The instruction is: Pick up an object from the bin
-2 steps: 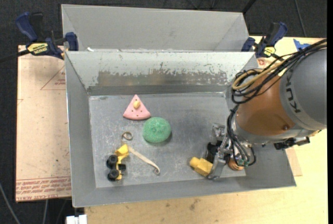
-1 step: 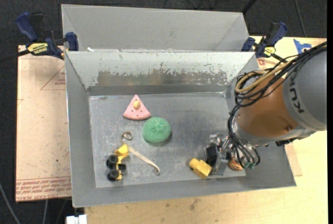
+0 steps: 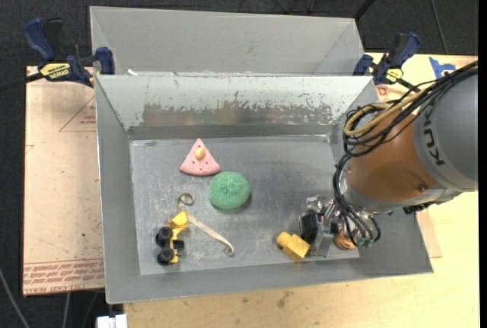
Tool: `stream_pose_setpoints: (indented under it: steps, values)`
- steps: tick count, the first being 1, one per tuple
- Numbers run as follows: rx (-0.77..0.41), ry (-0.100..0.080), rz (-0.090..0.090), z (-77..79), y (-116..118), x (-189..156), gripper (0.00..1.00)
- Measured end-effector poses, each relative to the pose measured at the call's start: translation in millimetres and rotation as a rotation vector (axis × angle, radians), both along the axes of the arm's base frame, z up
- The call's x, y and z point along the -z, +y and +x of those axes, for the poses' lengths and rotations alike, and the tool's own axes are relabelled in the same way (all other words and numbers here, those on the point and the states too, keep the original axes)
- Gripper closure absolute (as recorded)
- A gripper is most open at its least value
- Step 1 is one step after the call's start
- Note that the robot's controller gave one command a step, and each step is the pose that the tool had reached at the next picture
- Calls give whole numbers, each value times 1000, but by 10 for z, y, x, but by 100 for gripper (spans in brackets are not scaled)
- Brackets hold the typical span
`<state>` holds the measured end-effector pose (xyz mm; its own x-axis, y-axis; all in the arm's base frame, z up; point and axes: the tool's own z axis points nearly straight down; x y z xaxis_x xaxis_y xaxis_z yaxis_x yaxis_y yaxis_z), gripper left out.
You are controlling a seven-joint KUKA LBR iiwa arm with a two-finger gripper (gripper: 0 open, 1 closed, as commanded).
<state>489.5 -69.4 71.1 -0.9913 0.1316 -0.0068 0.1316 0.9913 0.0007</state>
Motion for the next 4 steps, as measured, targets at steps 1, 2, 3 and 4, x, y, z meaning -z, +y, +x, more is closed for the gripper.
stream_pose_setpoints:
  steps: [1,2,3,4]
  values:
    - [0,8,1,-19,3,-43,100]
    - [0,13,2,-34,6,-225,100]
    - [-1,8,2,-21,4,-460,100]
    - [-1,4,1,-12,4,-602,100]
